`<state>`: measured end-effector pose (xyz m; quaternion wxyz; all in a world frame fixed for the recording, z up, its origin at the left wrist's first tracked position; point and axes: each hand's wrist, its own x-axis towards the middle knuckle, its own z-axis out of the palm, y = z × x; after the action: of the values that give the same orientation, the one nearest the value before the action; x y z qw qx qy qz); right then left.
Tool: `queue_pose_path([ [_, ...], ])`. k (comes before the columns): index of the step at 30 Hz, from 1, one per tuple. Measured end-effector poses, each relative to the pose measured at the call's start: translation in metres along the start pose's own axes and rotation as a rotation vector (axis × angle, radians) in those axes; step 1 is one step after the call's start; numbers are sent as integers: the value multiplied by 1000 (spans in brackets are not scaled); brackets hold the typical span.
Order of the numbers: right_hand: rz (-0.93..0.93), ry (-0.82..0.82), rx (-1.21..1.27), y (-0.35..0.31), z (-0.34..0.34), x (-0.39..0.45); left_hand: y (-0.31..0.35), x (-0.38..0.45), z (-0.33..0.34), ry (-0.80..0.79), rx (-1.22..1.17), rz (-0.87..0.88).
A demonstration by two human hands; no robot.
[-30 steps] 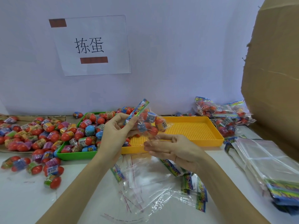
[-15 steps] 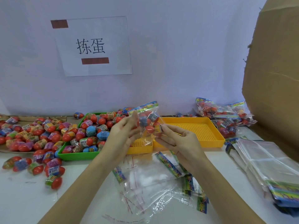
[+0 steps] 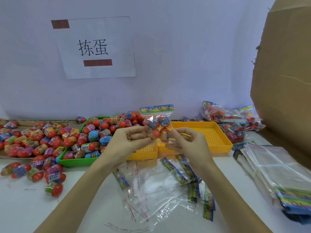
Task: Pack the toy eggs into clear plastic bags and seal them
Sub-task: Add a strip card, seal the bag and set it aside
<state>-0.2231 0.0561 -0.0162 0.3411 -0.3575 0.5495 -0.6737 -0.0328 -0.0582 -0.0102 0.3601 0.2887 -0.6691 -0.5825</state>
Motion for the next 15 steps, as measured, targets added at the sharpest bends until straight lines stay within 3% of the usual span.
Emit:
queue_pose_path([
  [3, 19, -102, -116, -3, -8, 4, 0, 0, -4, 33, 23, 13],
  [7, 54, -203, -92, 1, -15, 9, -2, 1, -4, 11, 10, -5],
  [11, 38, -98, -58, 4, -25, 15, -1, 1, 5, 1, -56, 30],
  [15, -83, 24, -241, 1, -37, 21, -3, 3, 8, 103, 40, 85],
])
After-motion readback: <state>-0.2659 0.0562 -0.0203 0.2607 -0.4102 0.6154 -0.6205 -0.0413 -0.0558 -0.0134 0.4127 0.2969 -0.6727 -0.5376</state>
